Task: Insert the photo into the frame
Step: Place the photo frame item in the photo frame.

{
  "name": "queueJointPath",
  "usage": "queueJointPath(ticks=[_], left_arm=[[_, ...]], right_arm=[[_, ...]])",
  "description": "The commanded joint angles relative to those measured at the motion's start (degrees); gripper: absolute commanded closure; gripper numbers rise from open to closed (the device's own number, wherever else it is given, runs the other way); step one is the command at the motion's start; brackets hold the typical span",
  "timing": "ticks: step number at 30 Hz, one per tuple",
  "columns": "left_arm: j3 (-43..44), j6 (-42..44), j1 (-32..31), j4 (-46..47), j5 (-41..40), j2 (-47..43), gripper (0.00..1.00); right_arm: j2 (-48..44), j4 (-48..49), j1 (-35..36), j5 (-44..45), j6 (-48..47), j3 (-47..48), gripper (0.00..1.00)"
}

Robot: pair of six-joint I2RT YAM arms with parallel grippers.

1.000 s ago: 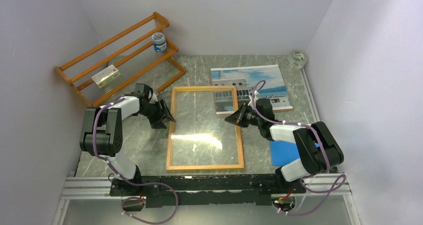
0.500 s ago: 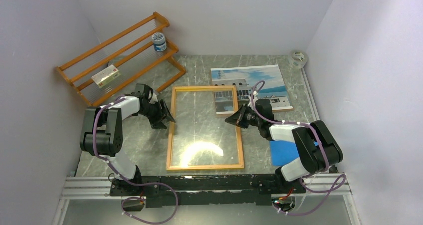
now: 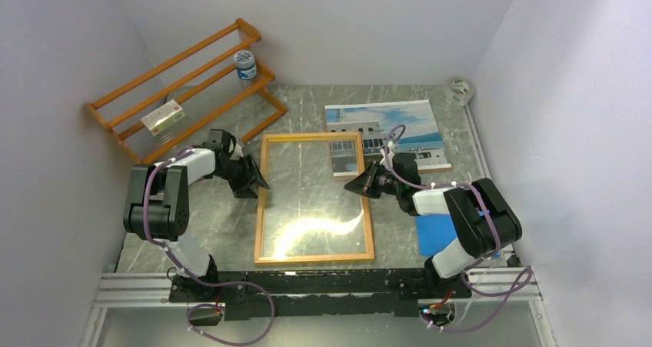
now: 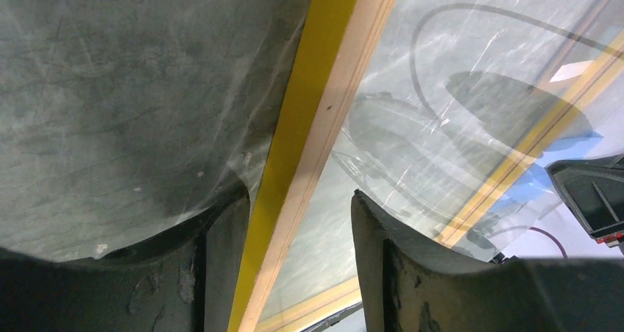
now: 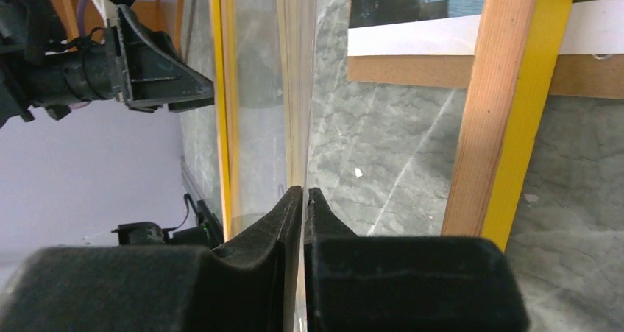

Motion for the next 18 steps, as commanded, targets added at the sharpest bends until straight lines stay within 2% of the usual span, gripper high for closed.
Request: queueJointPath(ticks=[1, 5, 11, 18], left_arm=[[0.1, 0.5, 0.0, 0.7, -0.2, 1.1, 0.42], [0.1, 0.4, 0.0, 0.7, 0.0, 1.1, 0.44], [0.2, 0.7, 0.0, 0.4, -0.2, 1.2, 0.45], [0.4, 0.8, 0.0, 0.2, -0.1, 1.6, 0.45]], right_arm=[[1.1, 9.9, 0.2, -4.7, 2.8, 0.4, 0.93], [0.9, 11.7, 0.2, -4.1, 3.8, 0.2, 1.0], [-0.1, 12.9, 0.2, -0.8, 3.3, -0.5, 1.0], [2.5, 14.1, 0.2, -1.0, 2.6, 1.4, 1.0]])
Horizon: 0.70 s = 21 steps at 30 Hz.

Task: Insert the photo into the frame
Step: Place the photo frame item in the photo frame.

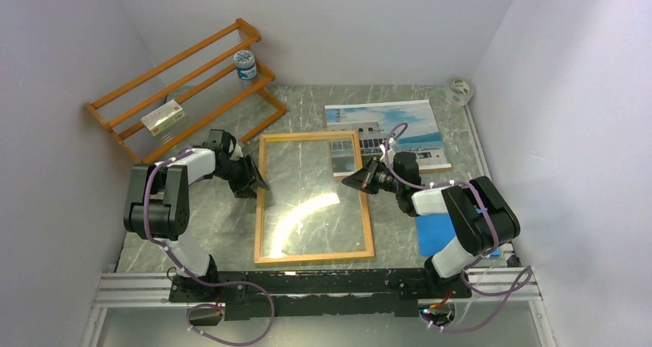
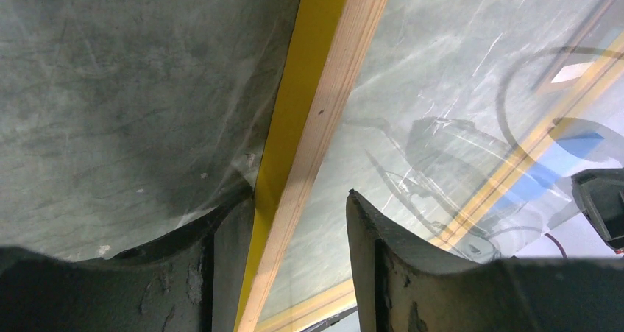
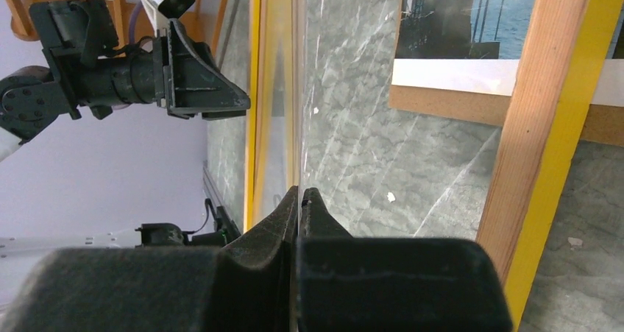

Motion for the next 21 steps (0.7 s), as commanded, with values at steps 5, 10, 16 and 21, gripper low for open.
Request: queueJointPath(ticks=[5, 10, 16, 21], left_arm=[[0.4, 1.0, -0.1, 0.2, 0.2, 1.3, 0.45], [0.4, 1.0, -0.1, 0.3, 0.8, 1.7, 0.46], [0.6, 1.1, -0.1, 0.1, 0.7, 1.7, 0.47], [0.7, 1.0, -0.1, 0.0, 0.1, 1.5, 0.47]], right_arm=[[1.8, 5.8, 0.2, 1.2, -1.1, 2.5, 1.0], [2.7, 8.0, 0.3, 1.2, -1.0, 2.5, 1.0], [3.6, 9.5, 0.4, 1.1, -1.0, 2.7, 1.0], [3.6, 7.0, 0.8, 1.1, -0.7, 3.4, 0.8]])
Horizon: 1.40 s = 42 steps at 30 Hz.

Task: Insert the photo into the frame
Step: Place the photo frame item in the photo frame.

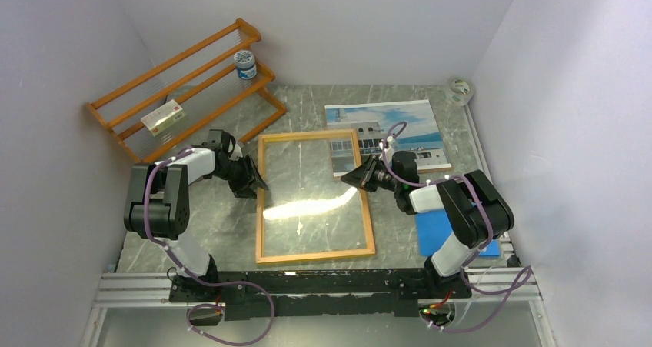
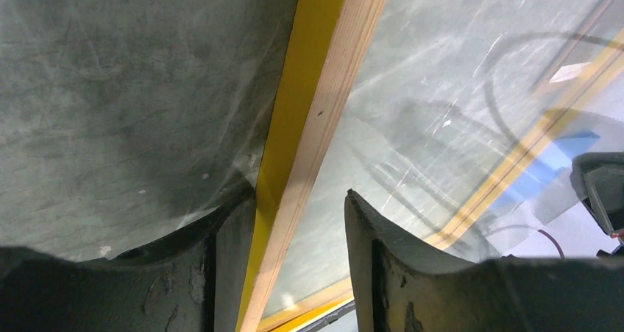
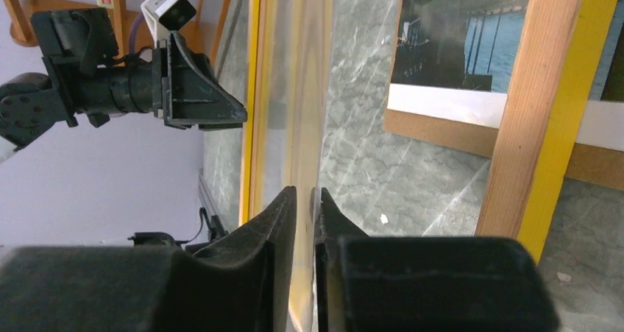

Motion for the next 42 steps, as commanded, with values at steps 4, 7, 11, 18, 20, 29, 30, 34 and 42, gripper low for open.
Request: queueJointPath(ticks=[4, 7, 11, 18, 20, 29, 30, 34, 42], left_arm=[[1.0, 0.6, -0.4, -0.4, -1.6, 0.5, 0.44], [1.3, 0.4, -0.4, -0.7, -2.7, -0.8, 0.38], [1.4, 0.1, -0.4, -0.9, -4.1, -2.6, 0.3], [1.9, -0.4, -0.3, -2.5, -8.5, -4.6, 0.2], [1.9, -0.4, -0.4, -2.6, -8.8, -5.0, 0.18], [1.7, -0.5, -0.3, -2.6, -8.7, -5.2, 0.17], [1.7, -0.6, -0.3, -2.6, -8.5, -5.0, 0.18], [1.7, -1.0, -0.3, -2.2, -7.2, -3.9, 0.21], [1.3, -1.4, -0.3, -1.7, -6.4, -3.3, 0.28]], right_arm=[[-2.9, -5.6, 1.4, 2.8, -1.2, 4.4, 0.49], [-6.5, -15.8, 2.2, 6.1, -4.2, 7.6, 0.29], [-9.0, -27.7, 2.8, 9.9, -6.1, 12.1, 0.17], [-9.8, -51.9, 4.0, 18.3, -6.5, 22.4, 0.06], [-9.1, -57.4, 4.0, 20.8, -7.3, 24.2, 0.05], [-9.1, -69.8, 4.0, 31.4, -13.0, 28.8, 0.02], [-8.9, -70.0, 4.0, 32.0, -13.5, 28.6, 0.03], [-7.1, -70.4, 4.0, 33.0, -14.8, 28.1, 0.18], [-3.8, -72.6, 6.3, 37.0, -15.9, 28.9, 0.54]])
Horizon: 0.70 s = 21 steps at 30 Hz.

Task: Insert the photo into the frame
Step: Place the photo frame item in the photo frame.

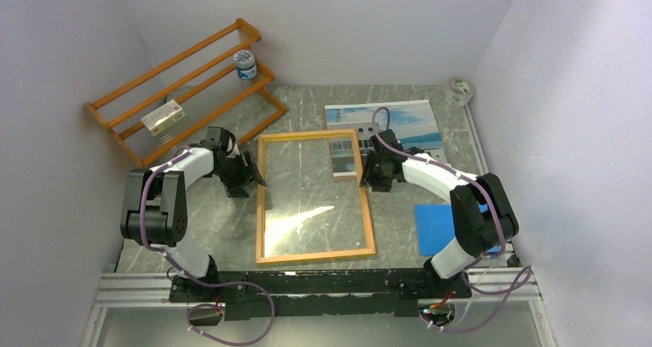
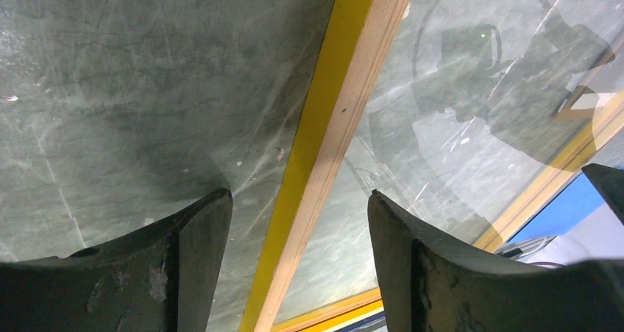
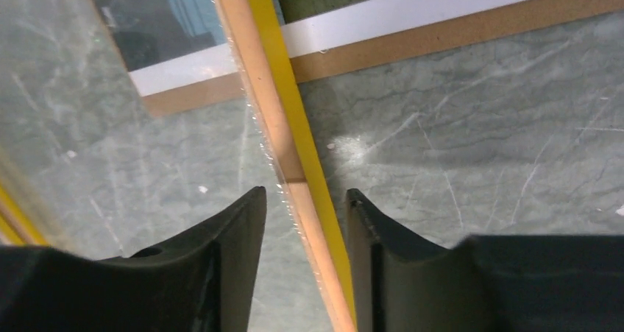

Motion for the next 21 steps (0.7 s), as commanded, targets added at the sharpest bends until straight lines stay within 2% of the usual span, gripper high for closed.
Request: queueJointPath(ticks=[1, 7, 12, 17, 21], left_arm=[[0.6, -0.8, 0.1, 0.4, 0.9, 0.2, 0.28], [0.4, -0.9, 0.1, 0.4, 0.9, 0.1, 0.3], [0.2, -1.0, 0.1, 0.6, 1.2, 0.3, 0.32], [-0.1, -1.2, 0.1, 0.9, 1.8, 0.3, 0.33], [-0.7, -1.6, 0.1, 1.5, 3.3, 0.4, 0.32]], right_arm=[[0.4, -2.6, 1.5, 4.4, -1.2, 2.4, 0.56], [-1.2, -3.9, 2.6, 6.5, -1.0, 2.3, 0.66], [-1.2, -4.1, 2.8, 7.0, -1.2, 1.3, 0.7], [1.1, -3.7, 3.5, 5.2, -2.7, 1.4, 0.71], [3.2, -2.8, 4.0, 3.2, -4.1, 1.2, 0.67]])
